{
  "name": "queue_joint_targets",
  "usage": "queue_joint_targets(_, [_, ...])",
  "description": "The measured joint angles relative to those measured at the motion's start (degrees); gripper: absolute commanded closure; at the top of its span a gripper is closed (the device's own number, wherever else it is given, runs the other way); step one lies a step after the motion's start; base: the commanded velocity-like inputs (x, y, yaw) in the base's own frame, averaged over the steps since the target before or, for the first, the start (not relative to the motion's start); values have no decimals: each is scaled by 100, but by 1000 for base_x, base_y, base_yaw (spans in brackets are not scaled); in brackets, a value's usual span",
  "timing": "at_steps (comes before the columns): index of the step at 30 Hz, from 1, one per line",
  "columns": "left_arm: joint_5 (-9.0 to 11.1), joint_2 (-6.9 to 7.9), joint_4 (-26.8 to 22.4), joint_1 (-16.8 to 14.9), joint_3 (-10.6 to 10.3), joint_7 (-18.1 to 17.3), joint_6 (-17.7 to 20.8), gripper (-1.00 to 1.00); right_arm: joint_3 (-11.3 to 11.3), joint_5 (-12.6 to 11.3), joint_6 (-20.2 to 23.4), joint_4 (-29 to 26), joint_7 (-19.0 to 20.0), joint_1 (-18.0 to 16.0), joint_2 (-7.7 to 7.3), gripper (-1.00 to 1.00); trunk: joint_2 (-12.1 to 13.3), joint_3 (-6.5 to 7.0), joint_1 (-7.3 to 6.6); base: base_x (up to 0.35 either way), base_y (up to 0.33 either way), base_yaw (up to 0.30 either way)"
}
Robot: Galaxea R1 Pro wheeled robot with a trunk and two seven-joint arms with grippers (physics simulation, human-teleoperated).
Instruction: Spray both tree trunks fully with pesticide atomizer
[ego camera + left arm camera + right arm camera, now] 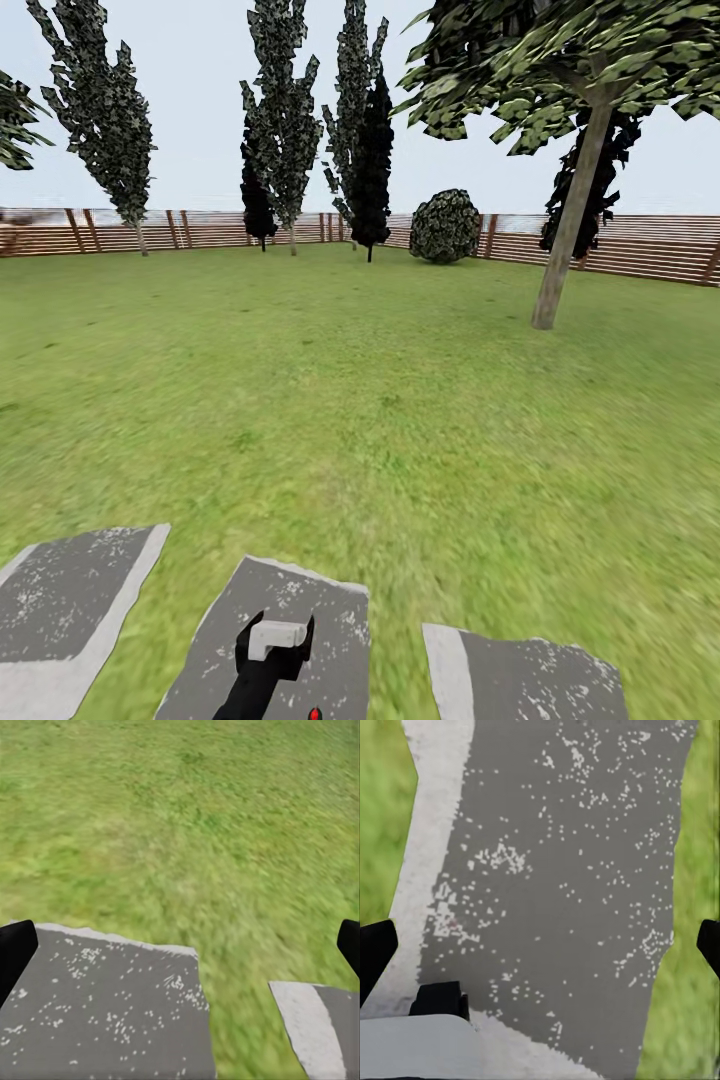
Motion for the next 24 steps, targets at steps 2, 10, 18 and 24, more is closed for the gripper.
queue_joint_targets(2, [-2, -1, 0, 0, -1, 3, 10, -100, -4, 0, -6, -132, -49, -3, -170, -100, 0, 0, 0, 0, 0, 0])
queue_joint_targets(10, [0, -16, -28, 0, 6, 8, 22, -100, -11, -29, 16, -906, -1557, -9, -2239, -100, 0, 0, 0, 0, 0, 0])
queue_joint_targets(18, [0, -40, -18, -6, 8, 9, 10, -100, -756, -426, 3, -954, -2474, -17, -4765, -100, 0, 0, 0, 0, 0, 0])
queue_joint_targets(24, [2, -38, -2, -8, 15, 9, -11, -100, -1378, -676, 12, -923, -2541, -13, -4942, -100, 0, 0, 0, 0, 0, 0])
